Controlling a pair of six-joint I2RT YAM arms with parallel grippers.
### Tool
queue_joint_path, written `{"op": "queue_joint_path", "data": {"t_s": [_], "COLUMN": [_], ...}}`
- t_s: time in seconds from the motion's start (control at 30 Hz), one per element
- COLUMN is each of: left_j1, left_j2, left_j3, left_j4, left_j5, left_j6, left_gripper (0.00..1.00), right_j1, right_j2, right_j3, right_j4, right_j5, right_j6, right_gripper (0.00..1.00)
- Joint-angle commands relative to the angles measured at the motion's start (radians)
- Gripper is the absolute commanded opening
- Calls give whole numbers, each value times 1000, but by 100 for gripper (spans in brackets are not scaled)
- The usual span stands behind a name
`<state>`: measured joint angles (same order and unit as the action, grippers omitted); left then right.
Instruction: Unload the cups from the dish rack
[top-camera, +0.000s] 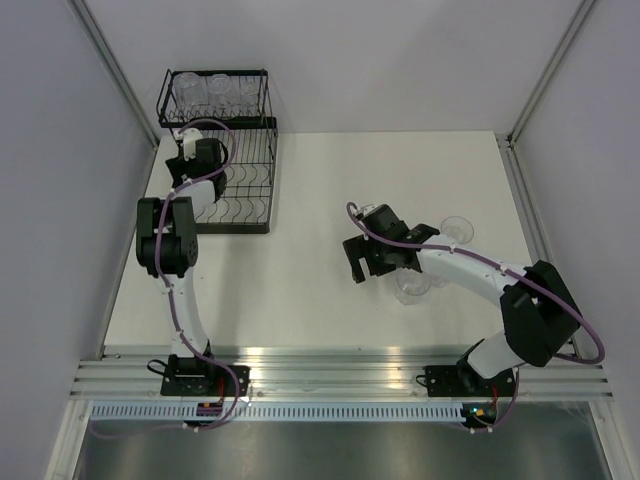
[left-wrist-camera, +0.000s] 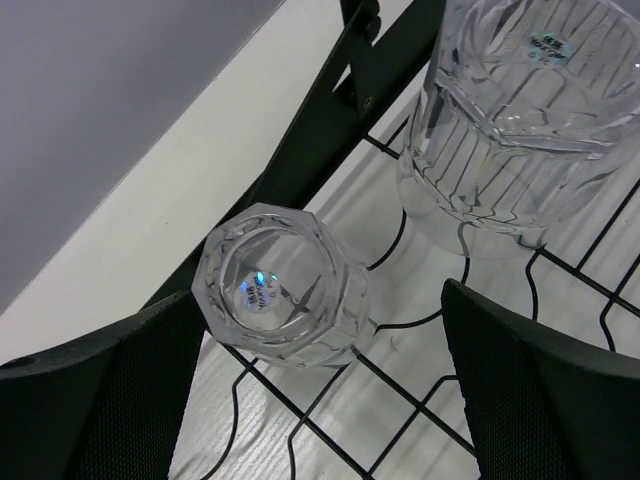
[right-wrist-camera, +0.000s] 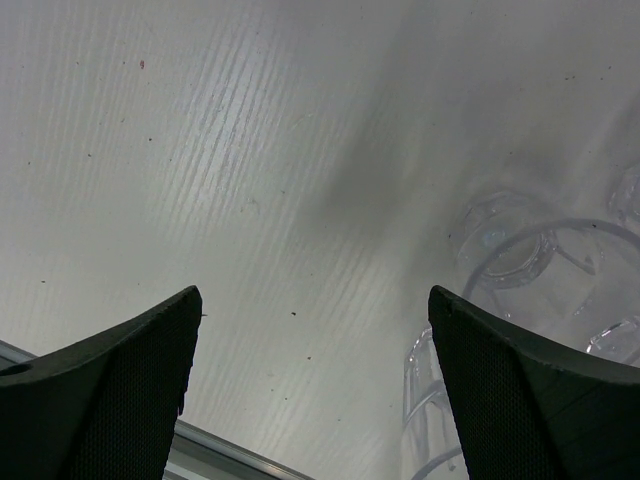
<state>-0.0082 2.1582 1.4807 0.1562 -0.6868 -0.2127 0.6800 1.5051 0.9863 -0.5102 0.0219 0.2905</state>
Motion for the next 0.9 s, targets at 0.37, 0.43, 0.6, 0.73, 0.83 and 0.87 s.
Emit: {"op": "queue_joint_path", "data": {"t_s": [0.37,0.43,0.6,0.73,0.83,0.87], "left_j1": [53,54,56,53,48,45], "left_j2": [72,65,22,-6,-50,-67], "left_j3": [168,162,93,89,60,43], "left_j4": [-55,-53,-26,-87,-141,-147], "left_j5": [-11,-10,7,23,10,4], "left_j6": [-20,-31,-68,-91,-112,-125], "left_gripper": [86,75,38,15,3,2], "right_j1": [7,7,7,7,6,7], "right_j2": [47,49,50,47,40,38], "right_j3": [58,57,49,49,43,41], "right_j4": [16,15,12,15,24,29], "right_j5": [3,3,7,6,1,-2], "right_j6": [-20,-22,-25,-28,-28,-28], "right_gripper": [98,98,98,98,98,98]}}
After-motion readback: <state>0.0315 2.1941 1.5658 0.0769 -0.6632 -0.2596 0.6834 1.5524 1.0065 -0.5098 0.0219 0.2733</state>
